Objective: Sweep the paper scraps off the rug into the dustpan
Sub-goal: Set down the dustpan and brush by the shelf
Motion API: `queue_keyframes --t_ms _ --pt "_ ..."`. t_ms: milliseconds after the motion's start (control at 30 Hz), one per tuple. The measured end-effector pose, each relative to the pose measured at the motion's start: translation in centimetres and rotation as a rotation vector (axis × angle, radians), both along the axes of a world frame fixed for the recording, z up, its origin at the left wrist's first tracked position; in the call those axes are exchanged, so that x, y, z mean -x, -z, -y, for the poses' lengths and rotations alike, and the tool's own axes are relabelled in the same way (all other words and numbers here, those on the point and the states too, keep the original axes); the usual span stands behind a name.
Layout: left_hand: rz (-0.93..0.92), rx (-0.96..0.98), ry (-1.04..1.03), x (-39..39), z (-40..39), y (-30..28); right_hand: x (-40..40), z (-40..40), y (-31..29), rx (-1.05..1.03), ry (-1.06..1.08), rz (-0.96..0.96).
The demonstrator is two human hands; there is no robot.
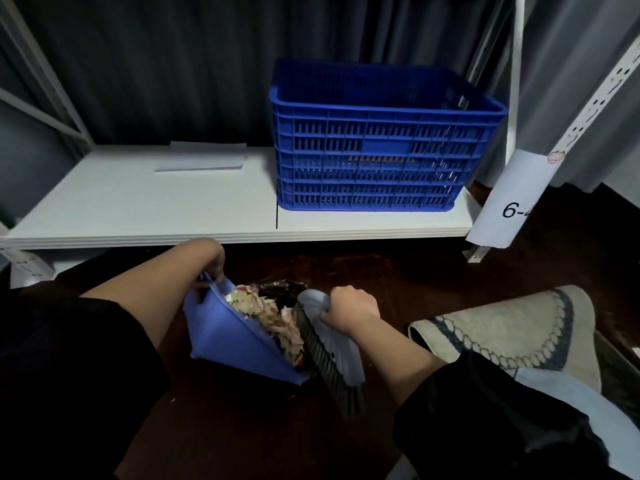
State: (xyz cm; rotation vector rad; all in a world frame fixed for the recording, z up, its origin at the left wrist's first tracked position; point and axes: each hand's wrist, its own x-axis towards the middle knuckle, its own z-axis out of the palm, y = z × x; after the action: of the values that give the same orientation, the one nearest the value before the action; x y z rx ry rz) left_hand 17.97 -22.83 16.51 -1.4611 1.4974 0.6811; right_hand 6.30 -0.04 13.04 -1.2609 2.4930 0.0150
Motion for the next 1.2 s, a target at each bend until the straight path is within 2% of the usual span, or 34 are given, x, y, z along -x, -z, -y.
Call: queue_keyframes --t_ms 133,200,300,367,533,600,667,767,900,1033,1200 --pt "0.048 0.053 -0.004 0.3 -1.0 -0.6 0.0 0.1 0.2 0.009 0.013 -0.008" --pt "0.099 0.096 0.094 0.4 -1.6 -0.7 0.0 0.2 0.2 0.018 0.019 -0.009" --pt "0.040 0.143 0.155 0.5 -2.3 -0.7 0.0 0.3 0.2 0.029 0.021 -0.015" --pt "0.041 0.228 0.246 0.6 -2.9 -1.4 -0.1 0.3 0.1 0.056 0.021 -0.021" --pt "-0.090 0.487 0.421 2.0 -4.6 -3.1 -0.3 0.8 -0.7 0.176 0.021 -0.053" --pt "-0.058 0.587 0.564 2.5 -5.6 -3.7 -0.4 1.2 -1.1 0.201 0.032 -0.049" --pt "-0.031 0.629 0.706 2.8 -6.2 -4.1 -0.5 1.3 -1.1 0.192 0.034 -0.026" --pt "-0.051 0.644 0.789 3.1 -7.2 -5.0 -0.4 0.8 -1.0 0.148 0.020 -0.003" --pt "-0.057 0.656 0.824 3.2 -8.0 -5.2 -0.2 0.5 -1.0 0.130 -0.007 0.019" --pt "-0.095 0.708 0.858 3.3 -8.3 -5.0 -0.7 0.6 -1.6 0.206 -0.066 0.052" --pt "-0.113 0.687 0.786 3.0 -8.1 -4.8 -1.2 0.8 -1.6 0.248 -0.104 0.080"
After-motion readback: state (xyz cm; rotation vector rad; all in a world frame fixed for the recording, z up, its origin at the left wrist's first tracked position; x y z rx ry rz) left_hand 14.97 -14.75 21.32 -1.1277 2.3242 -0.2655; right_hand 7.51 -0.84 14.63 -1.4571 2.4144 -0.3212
